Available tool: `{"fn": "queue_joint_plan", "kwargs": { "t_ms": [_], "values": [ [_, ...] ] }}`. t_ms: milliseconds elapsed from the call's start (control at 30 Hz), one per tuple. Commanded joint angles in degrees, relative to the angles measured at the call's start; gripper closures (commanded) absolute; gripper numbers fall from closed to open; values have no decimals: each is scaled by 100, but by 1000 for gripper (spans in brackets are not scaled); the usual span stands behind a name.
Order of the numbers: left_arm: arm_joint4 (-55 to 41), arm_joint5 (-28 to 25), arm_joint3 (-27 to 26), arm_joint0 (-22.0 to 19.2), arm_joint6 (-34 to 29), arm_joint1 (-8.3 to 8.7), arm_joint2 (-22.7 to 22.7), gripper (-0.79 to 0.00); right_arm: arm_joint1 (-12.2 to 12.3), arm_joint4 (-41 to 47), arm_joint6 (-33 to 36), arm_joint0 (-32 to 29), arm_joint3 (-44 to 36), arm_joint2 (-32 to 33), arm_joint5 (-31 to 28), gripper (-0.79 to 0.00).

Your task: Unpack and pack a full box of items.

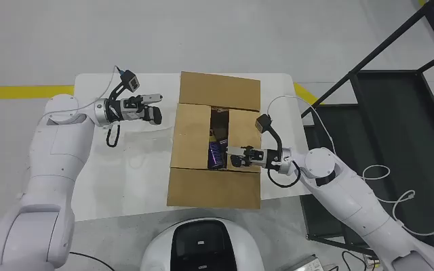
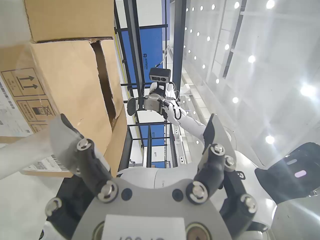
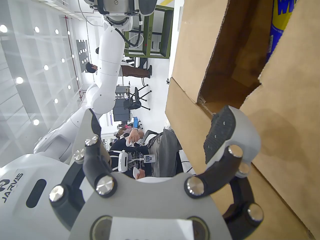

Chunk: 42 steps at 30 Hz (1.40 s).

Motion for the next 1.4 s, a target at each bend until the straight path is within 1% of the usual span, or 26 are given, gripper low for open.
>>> {"fn": "queue_joint_plan", "kwargs": {
  "t_ms": [0, 200, 267, 300, 367, 467, 600, 733, 933, 1067, 1167, 1233, 1367],
  "values": [
    [1, 0, 0, 0, 0, 0, 0, -785, 0, 0, 0, 0, 0, 0, 0, -785],
    [1, 0, 0, 0, 0, 0, 0, -785, -4, -2, -32, -3, 1, -4, 17, -785],
    [1, 0, 0, 0, 0, 0, 0, -785, -39, -37, -172, 14, -58, -87, 164, -785],
    [25, 16, -48, 41, 101, 1, 8, -785, -67, -86, -198, 61, -89, -169, 264, -785],
    [80, 62, -263, 151, 342, 18, 3, -785, -135, -195, -171, 221, -128, -372, 476, -785],
    [214, 81, -444, 249, 516, 85, -82, -785, -264, -296, -267, 503, -33, -677, 677, -785],
    [440, 118, -550, 306, 391, 173, -126, -785, -455, -411, -400, 860, 193, -1083, 829, -785],
    [382, 160, -500, 337, 285, 220, -169, -785, -641, -486, -566, 1147, 426, -1412, 874, -785],
    [252, 160, -409, 317, 405, 267, -246, -785, -898, -457, -527, 1508, 686, -1791, 773, -785],
    [105, 149, -394, 297, 528, 295, -325, -785, -1032, -312, -496, 1693, 688, -1858, 447, -785],
    [-78, 93, -439, 297, 592, 322, -427, -785, -1105, -219, -512, 1767, 573, -1847, 167, -785],
    [-172, 28, -502, 300, 630, 344, -498, -785, -1166, -218, -512, 1842, 504, -1896, 84, -785],
    [-449, -38, -667, 342, 659, 388, -658, -785, -1383, -111, -556, 2105, 517, -2172, -62, -785]
  ]
}}
